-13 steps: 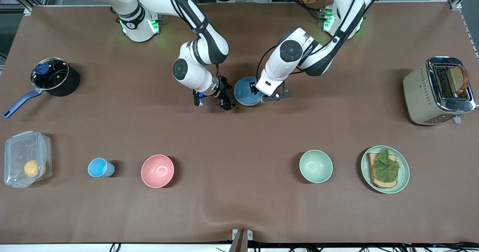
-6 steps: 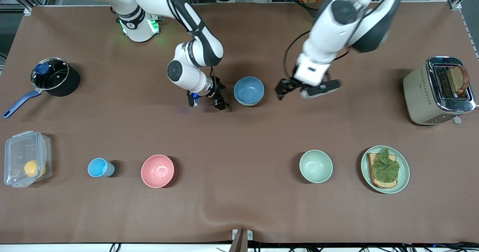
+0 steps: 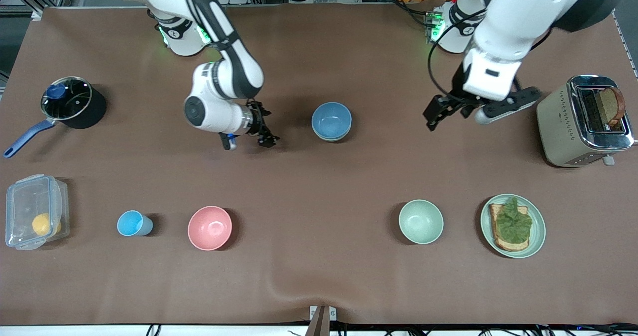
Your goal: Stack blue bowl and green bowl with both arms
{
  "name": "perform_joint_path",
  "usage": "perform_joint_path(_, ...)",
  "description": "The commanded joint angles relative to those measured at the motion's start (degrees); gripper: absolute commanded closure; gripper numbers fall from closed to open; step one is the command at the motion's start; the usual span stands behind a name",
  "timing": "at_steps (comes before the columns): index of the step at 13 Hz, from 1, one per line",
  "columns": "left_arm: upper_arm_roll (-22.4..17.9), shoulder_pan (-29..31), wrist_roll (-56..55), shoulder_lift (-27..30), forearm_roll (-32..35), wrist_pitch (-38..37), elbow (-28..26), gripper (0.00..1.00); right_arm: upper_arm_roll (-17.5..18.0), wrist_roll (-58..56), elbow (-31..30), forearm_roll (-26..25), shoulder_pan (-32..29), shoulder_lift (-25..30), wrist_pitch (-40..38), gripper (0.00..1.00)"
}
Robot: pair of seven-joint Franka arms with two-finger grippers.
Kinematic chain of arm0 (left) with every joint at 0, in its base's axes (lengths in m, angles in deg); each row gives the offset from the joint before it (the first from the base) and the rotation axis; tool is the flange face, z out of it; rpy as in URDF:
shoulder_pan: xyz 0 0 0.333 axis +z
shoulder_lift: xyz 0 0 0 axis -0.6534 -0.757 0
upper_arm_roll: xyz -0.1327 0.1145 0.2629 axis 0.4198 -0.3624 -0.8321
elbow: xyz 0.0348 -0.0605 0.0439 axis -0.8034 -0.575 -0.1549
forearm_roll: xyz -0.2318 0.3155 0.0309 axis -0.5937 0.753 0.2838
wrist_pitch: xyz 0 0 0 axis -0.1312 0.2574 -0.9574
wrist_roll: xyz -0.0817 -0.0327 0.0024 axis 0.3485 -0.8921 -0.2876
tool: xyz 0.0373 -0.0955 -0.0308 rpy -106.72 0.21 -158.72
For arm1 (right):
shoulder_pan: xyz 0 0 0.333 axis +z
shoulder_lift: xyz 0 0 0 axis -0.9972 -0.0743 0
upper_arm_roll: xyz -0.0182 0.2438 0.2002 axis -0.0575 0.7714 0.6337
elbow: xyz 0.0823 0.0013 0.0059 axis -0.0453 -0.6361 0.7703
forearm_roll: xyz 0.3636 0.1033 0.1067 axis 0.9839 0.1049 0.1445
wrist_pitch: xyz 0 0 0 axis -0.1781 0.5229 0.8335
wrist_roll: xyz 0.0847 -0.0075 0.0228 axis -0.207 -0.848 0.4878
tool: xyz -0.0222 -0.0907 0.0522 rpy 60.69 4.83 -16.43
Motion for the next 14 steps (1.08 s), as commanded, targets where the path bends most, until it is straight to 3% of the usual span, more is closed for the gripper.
perform_joint_path(1, -6.96, -4.01, 5.78, -1.96, 0.92, -2.29, 4.0, 0.0, -4.02, -0.59, -1.42, -5.51, 0.16, 4.28, -6.22, 0.0)
perform_joint_path(2, -11.36, -5.87, 9.37, -1.79, 0.22, -2.73, 4.35, 0.0, -5.25, -0.59, -1.16, -8.49, 0.16, 5.51, -8.68, 0.0)
perform_joint_path(5, -15.17, -5.54, 17.4, -3.54, -1.37, -10.79, 10.49, 0.0, -11.84, -3.12, 3.66, -17.81, -0.88, 6.74, -21.15, 0.0)
perform_joint_path(8, -17.11, -4.84, 23.53, -3.37, -0.76, -17.64, 14.27, 0.0, -11.42, -14.16, 5.44, -20.47, -11.14, 9.12, -27.68, 0.0)
perform_joint_path(12, -20.28, -4.92, 29.45, -2.93, -1.37, -23.46, 16.04, 0.0, -10.9, -39.47, 8.5, -22.92, -26.08, 8.87, -33.92, 0.0)
perform_joint_path(14, -20.46, -5.18, 29.54, -3.19, -0.76, -27.24, 18.06, 0.0, -7.66, -45.82, 9.48, -24.94, -31.98, 9.03, -34.19, 0.0)
